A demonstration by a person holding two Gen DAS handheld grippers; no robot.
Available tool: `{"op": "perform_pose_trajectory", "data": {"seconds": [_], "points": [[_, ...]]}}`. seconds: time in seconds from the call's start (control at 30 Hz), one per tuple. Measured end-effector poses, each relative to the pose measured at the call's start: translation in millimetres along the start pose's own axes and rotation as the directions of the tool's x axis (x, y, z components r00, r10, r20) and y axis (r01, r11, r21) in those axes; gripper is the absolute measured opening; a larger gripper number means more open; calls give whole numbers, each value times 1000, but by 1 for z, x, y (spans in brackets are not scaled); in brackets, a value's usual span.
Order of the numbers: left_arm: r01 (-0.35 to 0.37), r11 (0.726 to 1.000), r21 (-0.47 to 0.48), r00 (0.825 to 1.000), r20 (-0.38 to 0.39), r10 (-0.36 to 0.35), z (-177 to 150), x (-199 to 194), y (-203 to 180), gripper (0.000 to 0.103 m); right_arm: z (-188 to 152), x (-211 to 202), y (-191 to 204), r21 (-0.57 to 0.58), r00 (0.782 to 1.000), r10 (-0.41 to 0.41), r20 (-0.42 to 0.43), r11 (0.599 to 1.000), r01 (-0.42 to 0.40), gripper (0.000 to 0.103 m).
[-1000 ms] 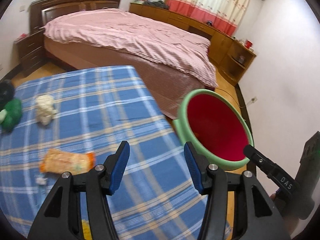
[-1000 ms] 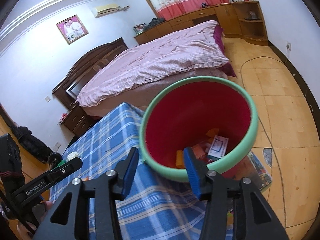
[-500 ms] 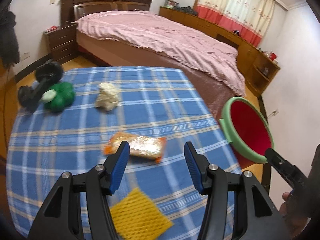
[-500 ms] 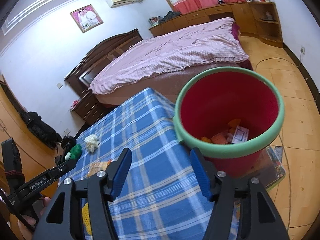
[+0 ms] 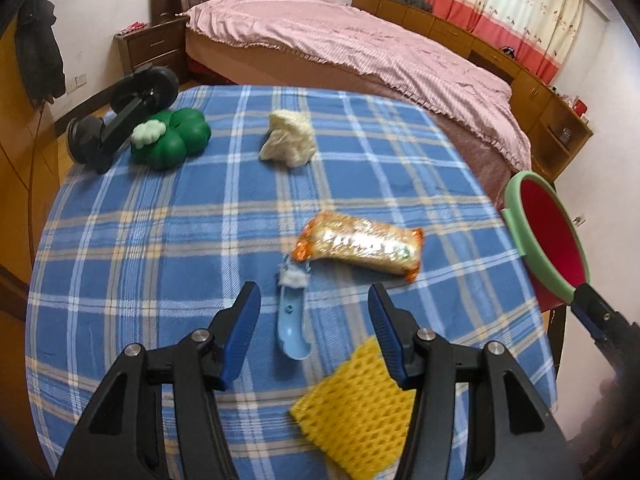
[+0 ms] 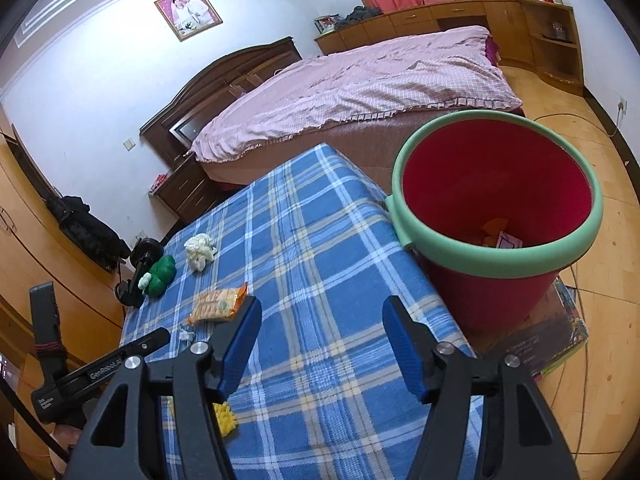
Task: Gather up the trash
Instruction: 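Move back to the bed and grasp the blue plastic piece with the left tool, then grasp the orange-wrapped snack bag with the right tool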
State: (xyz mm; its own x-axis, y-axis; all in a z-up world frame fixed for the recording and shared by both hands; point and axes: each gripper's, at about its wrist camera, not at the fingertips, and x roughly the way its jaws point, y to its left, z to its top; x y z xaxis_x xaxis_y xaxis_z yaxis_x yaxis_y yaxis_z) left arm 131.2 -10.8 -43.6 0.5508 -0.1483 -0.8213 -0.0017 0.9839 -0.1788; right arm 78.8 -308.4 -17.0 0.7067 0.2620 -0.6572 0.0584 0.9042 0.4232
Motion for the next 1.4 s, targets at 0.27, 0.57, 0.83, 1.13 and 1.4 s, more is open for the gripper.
{"op": "perform_pose_trajectory", "data": {"seconds": [0.27, 0.57, 0.83, 1.13, 1.4], "points": [[-6, 1000, -20, 998, -56, 4, -8, 20, 11, 49, -4, 11, 5, -8, 999, -10, -32, 1000, 9, 66], [-19, 1000, -14, 996, -86, 18, -12, 34, 15, 39, -5, 21, 11, -21, 998, -11, -64, 1000, 9, 66], [-25, 1000, 8, 997, -71, 25, -11, 35, 14, 18, -5, 30, 19, -44, 996, -10, -89, 999, 6, 67], [11, 999, -51, 999, -32, -13, -4, 26, 26, 17, -1, 47, 37, -113, 993, 1, -120, 994, -14, 70], [-10, 994, -110, 1000, 25, 13, 3, 9, 47, 17, 3, 78, 65, -216, 983, 21, -185, 975, -62, 77]]}}
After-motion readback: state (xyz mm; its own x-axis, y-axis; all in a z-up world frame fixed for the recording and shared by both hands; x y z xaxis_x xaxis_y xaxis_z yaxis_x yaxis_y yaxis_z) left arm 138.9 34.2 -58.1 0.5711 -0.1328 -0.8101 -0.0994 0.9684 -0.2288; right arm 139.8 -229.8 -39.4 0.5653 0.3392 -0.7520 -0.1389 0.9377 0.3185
